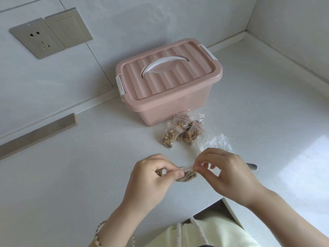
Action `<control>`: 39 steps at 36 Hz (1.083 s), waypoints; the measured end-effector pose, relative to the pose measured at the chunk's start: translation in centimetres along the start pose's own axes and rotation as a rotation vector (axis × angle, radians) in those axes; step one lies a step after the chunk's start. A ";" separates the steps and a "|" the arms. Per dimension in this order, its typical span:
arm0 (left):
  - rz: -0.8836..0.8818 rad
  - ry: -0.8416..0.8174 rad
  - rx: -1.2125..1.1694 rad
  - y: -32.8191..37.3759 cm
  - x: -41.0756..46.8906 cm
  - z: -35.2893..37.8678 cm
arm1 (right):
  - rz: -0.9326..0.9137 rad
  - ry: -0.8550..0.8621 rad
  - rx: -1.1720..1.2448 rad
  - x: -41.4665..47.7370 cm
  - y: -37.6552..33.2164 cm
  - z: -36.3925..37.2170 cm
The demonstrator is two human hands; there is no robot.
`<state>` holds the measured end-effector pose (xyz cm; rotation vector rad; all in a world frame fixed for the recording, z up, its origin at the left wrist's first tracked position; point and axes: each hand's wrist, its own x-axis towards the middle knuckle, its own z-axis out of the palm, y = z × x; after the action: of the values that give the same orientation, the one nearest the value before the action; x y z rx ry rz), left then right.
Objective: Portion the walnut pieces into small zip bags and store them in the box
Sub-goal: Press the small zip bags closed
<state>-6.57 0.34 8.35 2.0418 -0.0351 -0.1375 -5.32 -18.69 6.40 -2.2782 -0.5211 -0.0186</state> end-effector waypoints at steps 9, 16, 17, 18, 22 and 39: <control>-0.249 0.131 -0.063 -3.4 0.9 0.0 | 0.398 0.042 0.101 3.2 4.5 1.0; -0.334 0.090 -0.087 -6.7 2.2 0.7 | 0.567 0.062 -0.124 7.8 10.1 2.4; -0.333 0.078 -0.070 -7.0 2.6 1.1 | 0.585 0.044 -0.141 8.2 10.5 3.1; -0.336 0.069 -0.057 -7.4 3.0 1.4 | 0.606 0.021 -0.168 8.5 10.8 3.8; -0.355 0.034 -0.021 -9.2 4.6 2.4 | 0.727 -0.088 -0.308 9.1 11.7 5.5; -0.211 -0.008 -0.183 -6.6 5.0 1.7 | 0.211 0.029 0.003 5.3 4.0 0.9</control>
<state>-2.07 1.39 1.32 1.8585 0.1818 -0.2712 0.87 -18.56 3.87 -2.3156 -0.2641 0.0536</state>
